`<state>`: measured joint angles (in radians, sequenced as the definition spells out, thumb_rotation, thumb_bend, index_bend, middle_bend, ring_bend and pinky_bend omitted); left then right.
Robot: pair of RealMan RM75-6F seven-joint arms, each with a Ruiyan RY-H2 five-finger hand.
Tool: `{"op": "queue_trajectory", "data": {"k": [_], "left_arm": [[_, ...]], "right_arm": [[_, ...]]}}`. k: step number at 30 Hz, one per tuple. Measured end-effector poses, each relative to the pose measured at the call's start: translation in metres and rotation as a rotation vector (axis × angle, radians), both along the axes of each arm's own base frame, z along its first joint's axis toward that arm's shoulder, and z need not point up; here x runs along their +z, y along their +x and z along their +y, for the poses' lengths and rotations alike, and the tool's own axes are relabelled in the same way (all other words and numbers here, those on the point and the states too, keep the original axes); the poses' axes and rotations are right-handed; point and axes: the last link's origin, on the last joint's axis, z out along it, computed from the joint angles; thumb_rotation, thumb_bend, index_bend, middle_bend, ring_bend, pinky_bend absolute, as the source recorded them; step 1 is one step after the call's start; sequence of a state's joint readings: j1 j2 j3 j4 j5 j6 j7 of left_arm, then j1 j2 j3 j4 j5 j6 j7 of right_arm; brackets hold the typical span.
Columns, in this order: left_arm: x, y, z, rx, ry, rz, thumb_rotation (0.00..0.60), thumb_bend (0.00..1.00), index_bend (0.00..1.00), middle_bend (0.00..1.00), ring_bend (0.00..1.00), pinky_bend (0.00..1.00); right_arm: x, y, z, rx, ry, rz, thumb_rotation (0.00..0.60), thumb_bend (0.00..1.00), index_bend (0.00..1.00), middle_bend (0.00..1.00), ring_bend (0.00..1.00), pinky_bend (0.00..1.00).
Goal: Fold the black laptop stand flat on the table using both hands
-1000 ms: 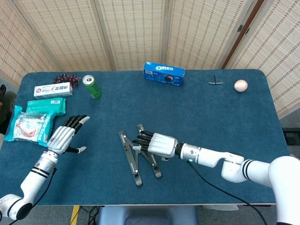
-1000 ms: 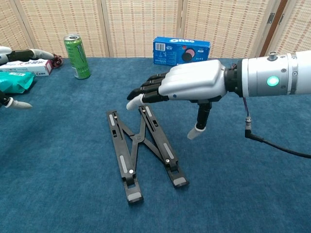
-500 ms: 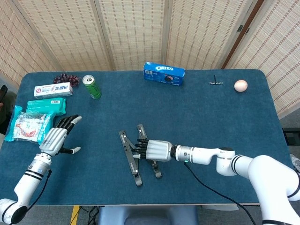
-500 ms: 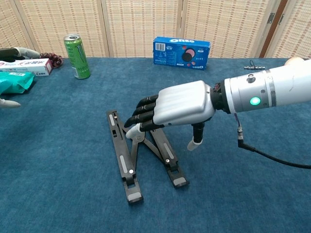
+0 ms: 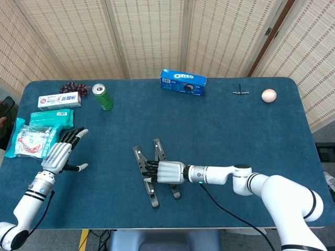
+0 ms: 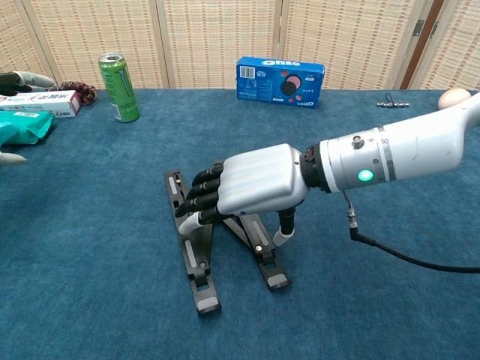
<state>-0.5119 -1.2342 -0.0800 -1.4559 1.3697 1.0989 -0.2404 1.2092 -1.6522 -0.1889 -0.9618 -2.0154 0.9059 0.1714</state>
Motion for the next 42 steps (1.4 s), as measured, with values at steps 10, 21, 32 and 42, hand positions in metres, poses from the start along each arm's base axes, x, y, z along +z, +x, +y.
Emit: {"op": "queue_trajectory", "data": {"k": [10,21,32,42], "left_arm": [[0.001,-0.004,0.000,0.008,0.000,-0.020,0.600,0.15,0.00,0.03,0.00,0.03],[0.001,-0.003,0.001,-0.002,0.003,-0.043,0.600,0.15,0.00,0.03,0.00,0.03],[0.002,-0.004,0.000,0.003,0.001,-0.056,0.600,0.15,0.00,0.02,0.00,0.03],[0.003,-0.004,-0.002,-0.001,0.000,-0.071,0.600,0.15,0.00,0.02,0.00,0.03]], "right_arm": [[-0.008,0.010,-0.002,0.008,0.004,0.023,0.600,0.00,0.00,0.00,0.00,0.05],[-0.009,0.021,-0.002,-0.025,0.024,0.064,0.600,0.00,0.00,0.00,0.00,0.05],[-0.011,0.031,-0.001,-0.035,0.039,0.117,0.600,0.00,0.00,0.00,0.00,0.05],[-0.012,0.036,0.000,-0.029,0.036,0.131,0.600,0.00,0.00,0.00,0.00,0.05]]}}
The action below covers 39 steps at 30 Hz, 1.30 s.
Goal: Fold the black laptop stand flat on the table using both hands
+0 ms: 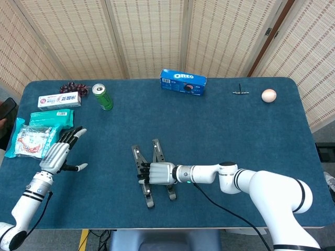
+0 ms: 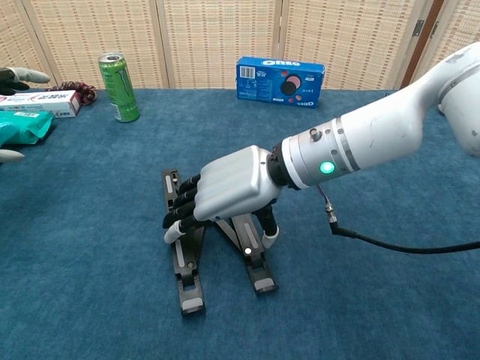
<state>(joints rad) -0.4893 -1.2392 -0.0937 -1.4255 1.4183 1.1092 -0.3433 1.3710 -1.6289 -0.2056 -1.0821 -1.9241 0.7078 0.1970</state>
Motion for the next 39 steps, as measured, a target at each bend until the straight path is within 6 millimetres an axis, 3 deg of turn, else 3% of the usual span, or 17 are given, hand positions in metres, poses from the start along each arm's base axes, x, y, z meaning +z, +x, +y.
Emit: {"op": "queue_trajectory", "data": {"k": [28,39], "left_arm": [[0.0000,0.0002,-0.0009,-0.001,-0.005,-0.027,0.600,0.15,0.00,0.01,0.00,0.03],[-0.0006,0.0000,-0.0011,-0.002,-0.006,-0.033,0.600,0.15,0.00,0.01,0.00,0.03]], "right_arm": [[-0.0065,0.0039,-0.0021,-0.012,-0.009,0.001,0.600,0.00,0.00,0.00,0.00,0.05],[-0.0071,0.0051,-0.0024,-0.025,-0.003,-0.024,0.600,0.00,0.00,0.19,0.00,0.05]]}}
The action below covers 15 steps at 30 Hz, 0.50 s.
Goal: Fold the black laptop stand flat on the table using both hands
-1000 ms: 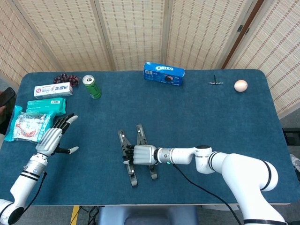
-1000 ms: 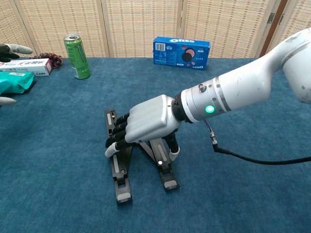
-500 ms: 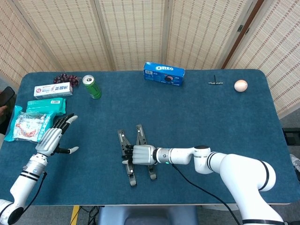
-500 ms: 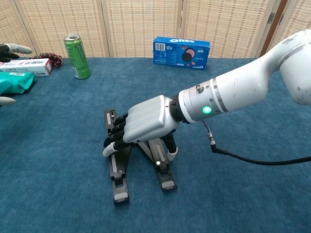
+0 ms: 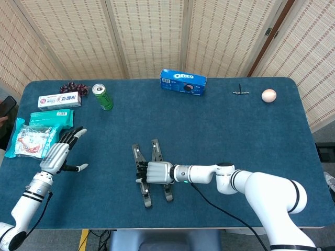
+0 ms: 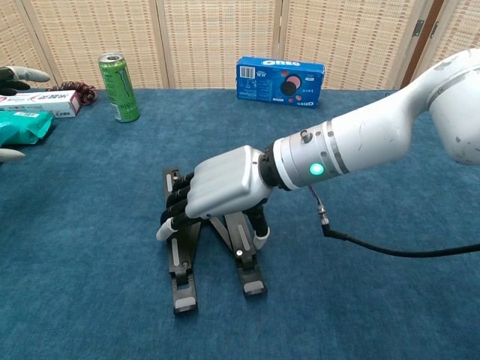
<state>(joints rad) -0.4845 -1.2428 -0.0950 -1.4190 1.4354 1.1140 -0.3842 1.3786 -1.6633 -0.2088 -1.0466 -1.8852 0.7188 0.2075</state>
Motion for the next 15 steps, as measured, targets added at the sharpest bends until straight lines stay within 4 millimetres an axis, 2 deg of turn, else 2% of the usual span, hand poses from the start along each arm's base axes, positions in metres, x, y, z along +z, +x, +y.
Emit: {"op": "queue_trajectory", "data": {"k": [7,15], "left_arm": [[-0.0009,-0.0015,-0.0003,0.003,-0.003,-0.001,0.600,0.15,0.00,0.01,0.00,0.03],[-0.0019,-0.0021,-0.0004,0.002,-0.004,0.000,0.600,0.15,0.00,0.01,0.00,0.03]], "right_arm": [[-0.0008,0.0000,0.0005,-0.003,0.009,-0.016,0.600,0.00,0.02,0.29,0.01,0.05],[-0.0007,0.0006,0.0006,-0.007,0.020,-0.039,0.600,0.04,0.12,0.40,0.10,0.09]]}}
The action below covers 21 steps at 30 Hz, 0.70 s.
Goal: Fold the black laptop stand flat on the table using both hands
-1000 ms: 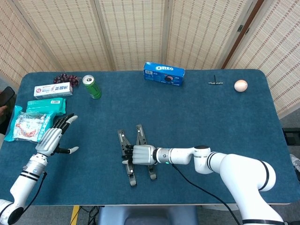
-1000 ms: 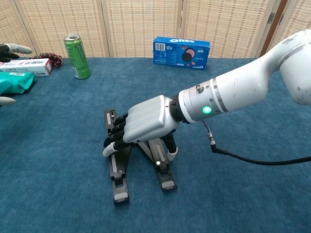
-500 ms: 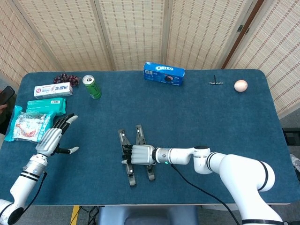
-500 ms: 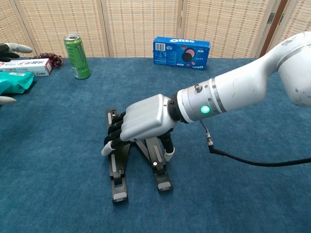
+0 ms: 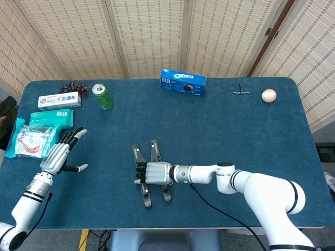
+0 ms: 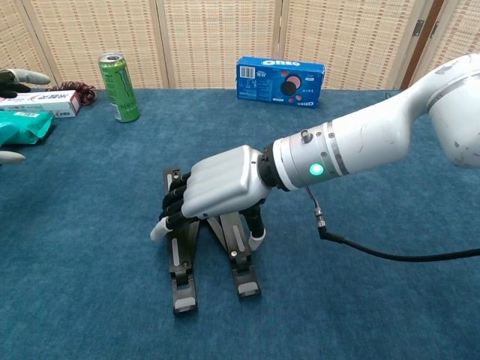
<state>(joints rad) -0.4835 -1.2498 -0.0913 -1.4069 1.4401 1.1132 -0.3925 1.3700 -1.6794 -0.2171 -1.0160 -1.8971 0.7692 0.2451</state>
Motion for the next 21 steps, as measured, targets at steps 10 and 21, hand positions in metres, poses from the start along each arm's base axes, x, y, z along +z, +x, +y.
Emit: {"op": "queue_trajectory", "data": {"k": [10,21], "left_arm": [[-0.0016,-0.0007,0.0005,0.001,-0.005,-0.002,0.600,0.15,0.00,0.01,0.00,0.03],[-0.0018,0.0005,-0.0007,-0.005,-0.007,-0.002,0.600,0.15,0.00,0.01,0.00,0.03]], "right_arm": [[0.0002,-0.0013,-0.0013,-0.014,0.004,-0.004,0.600,0.11,0.18,0.47,0.16,0.11],[0.0012,-0.0029,-0.0010,-0.014,0.007,-0.026,0.600,0.17,0.29,0.55,0.23,0.15]]}}
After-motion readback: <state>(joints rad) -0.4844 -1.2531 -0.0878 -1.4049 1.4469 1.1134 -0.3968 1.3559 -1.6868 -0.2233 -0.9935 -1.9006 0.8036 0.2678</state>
